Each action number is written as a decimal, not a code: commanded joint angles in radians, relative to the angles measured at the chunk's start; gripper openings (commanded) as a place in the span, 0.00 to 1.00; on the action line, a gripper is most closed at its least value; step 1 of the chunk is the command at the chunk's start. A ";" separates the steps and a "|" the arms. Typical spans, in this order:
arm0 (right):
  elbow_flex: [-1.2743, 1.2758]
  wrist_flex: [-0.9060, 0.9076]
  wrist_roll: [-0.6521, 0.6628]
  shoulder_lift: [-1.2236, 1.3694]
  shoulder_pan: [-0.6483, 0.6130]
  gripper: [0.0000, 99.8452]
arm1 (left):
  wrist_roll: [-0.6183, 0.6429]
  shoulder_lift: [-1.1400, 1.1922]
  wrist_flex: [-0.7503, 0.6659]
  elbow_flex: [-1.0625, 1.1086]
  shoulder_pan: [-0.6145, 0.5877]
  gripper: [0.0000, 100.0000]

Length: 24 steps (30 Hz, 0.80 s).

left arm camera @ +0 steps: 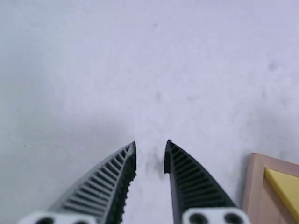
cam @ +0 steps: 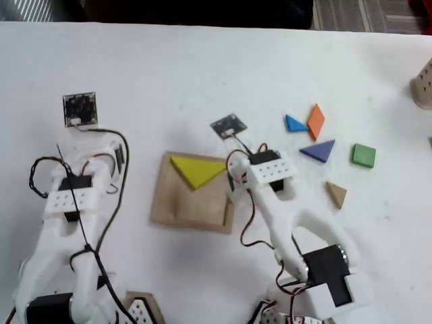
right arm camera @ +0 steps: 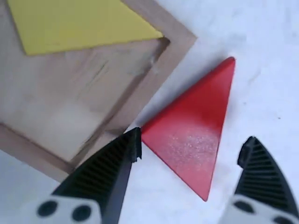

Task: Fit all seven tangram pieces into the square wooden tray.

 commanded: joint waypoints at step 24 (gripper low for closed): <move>-0.244 0.108 0.003 0.220 -0.002 0.32 | 0.000 -0.031 -0.003 -0.031 0.013 0.12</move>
